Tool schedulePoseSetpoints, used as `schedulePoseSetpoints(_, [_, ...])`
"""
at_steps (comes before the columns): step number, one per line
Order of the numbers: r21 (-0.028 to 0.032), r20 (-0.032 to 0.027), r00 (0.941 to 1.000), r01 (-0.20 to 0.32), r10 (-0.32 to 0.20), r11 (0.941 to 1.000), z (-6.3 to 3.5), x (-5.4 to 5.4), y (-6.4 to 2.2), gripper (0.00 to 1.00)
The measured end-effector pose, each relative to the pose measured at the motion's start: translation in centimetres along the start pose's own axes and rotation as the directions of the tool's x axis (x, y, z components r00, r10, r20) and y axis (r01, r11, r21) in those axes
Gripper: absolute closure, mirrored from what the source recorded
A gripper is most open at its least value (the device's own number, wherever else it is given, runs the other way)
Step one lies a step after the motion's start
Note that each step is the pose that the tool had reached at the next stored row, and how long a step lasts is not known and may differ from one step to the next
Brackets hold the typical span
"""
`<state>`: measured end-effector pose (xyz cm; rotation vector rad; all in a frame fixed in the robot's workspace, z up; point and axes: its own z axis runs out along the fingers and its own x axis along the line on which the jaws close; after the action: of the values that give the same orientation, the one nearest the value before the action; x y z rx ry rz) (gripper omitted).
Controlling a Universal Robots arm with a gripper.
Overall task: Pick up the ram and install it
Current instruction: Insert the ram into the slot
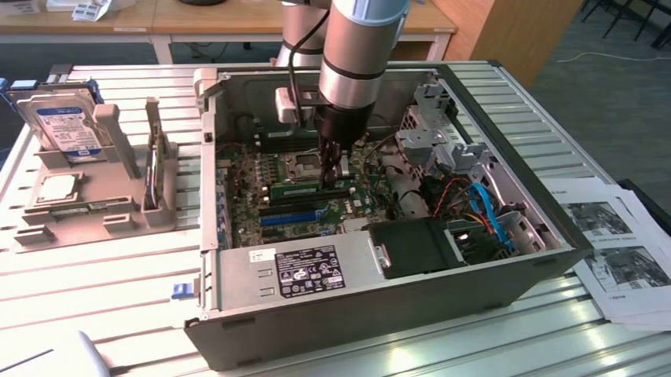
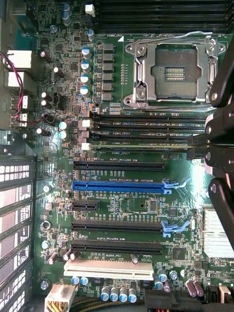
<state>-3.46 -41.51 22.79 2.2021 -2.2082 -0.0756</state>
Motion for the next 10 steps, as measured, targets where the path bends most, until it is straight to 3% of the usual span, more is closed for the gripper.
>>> schedulePoseSetpoints(10, [0.0002, 0.0003, 1.0000, -0.005, 0.005, 1.0000, 0.00, 0.00, 0.00, 0.88])
